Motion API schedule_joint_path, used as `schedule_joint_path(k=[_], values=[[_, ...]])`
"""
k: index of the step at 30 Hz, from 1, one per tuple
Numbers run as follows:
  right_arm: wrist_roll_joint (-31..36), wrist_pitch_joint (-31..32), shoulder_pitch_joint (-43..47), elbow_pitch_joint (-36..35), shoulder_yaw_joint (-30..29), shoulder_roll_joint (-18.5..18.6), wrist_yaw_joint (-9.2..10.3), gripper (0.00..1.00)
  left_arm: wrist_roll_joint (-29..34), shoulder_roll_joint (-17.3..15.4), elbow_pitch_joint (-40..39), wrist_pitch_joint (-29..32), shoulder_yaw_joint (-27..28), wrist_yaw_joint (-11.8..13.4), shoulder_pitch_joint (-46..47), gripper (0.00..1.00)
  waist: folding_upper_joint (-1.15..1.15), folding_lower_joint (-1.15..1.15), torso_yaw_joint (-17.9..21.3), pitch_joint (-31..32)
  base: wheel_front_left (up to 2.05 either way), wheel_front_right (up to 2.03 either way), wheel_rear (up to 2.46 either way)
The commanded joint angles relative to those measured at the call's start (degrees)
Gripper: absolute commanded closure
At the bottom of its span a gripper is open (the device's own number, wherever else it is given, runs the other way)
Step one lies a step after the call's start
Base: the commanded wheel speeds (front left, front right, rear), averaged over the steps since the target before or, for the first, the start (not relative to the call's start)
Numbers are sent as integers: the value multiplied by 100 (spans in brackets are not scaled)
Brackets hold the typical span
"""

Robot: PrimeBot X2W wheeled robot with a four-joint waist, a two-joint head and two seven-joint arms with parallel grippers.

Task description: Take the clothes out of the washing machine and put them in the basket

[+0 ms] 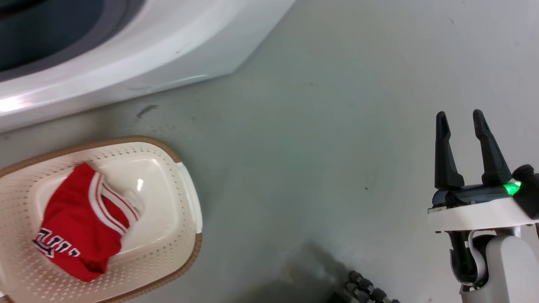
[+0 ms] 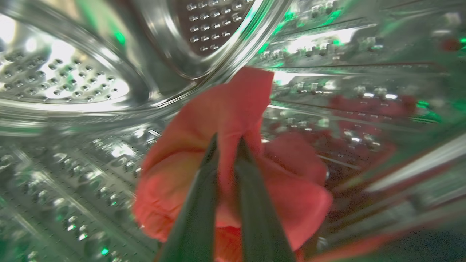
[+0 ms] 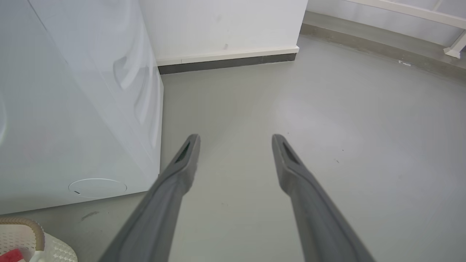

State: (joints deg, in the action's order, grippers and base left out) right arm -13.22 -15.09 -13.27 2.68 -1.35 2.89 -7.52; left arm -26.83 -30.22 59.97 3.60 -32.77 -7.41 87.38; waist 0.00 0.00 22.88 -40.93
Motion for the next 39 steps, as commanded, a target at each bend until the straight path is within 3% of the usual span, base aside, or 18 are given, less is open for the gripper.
schedule_joint_path(k=[1,12,20,29,39], values=[[55,-12,-52,11,-8,-2,5,0,-10,-6,0,-56,-6,-5,-90,100,0,0,-226,239,0,0,0],[618,-12,182,154,-284,0,6,0,-512,401,270,-1511,-136,1,-1407,100,0,0,-864,1344,0,0,0],[882,-12,453,234,-373,0,6,0,-463,630,13,-1879,-207,67,-2414,100,0,0,-1219,2141,0,0,0],[1016,-12,755,330,-430,0,5,0,-167,611,-1987,-1886,460,551,-4038,100,0,0,-1512,2864,0,0,0],[1098,-12,1018,381,-534,-1,5,0,113,696,-4196,-1886,823,810,-5829,100,0,0,-1883,3342,0,0,0]])
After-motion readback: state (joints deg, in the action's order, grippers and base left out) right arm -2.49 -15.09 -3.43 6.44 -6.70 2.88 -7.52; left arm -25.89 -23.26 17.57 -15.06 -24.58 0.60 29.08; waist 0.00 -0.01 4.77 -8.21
